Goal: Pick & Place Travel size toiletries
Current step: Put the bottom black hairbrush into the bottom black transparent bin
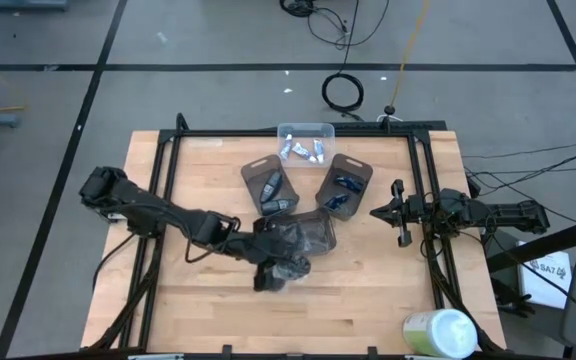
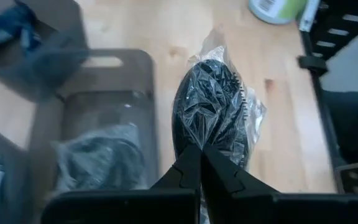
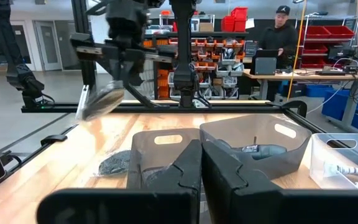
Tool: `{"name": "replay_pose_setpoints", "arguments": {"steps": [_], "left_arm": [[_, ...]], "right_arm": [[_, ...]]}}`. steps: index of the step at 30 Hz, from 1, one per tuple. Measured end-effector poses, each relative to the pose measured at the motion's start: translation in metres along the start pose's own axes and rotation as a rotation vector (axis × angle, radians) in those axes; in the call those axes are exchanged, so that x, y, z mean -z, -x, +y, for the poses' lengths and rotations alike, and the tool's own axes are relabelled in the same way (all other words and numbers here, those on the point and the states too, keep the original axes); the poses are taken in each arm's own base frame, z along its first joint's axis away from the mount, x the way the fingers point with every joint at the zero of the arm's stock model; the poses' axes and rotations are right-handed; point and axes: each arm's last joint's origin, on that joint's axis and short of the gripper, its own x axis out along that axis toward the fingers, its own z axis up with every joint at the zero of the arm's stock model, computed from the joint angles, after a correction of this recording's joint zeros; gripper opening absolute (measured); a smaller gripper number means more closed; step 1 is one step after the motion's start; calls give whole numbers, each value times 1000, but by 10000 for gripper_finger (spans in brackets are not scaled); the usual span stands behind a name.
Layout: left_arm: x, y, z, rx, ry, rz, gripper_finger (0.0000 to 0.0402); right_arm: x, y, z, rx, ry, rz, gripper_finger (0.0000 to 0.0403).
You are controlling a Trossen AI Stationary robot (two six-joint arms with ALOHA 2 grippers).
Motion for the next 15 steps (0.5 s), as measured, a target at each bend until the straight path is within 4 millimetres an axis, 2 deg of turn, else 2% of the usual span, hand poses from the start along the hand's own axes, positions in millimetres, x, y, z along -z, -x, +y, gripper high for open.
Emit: {"name": "replay_pose_setpoints", "arguments": {"steps": [8, 15], "left_arm": [[-18, -5, 39, -74, -14, -61, 0], [-25, -6, 68, -137, -16, -68, 0]], "right_arm": [[0, 0, 0, 0, 0, 0, 4], [0, 0, 0, 0, 0, 0, 4]]}}
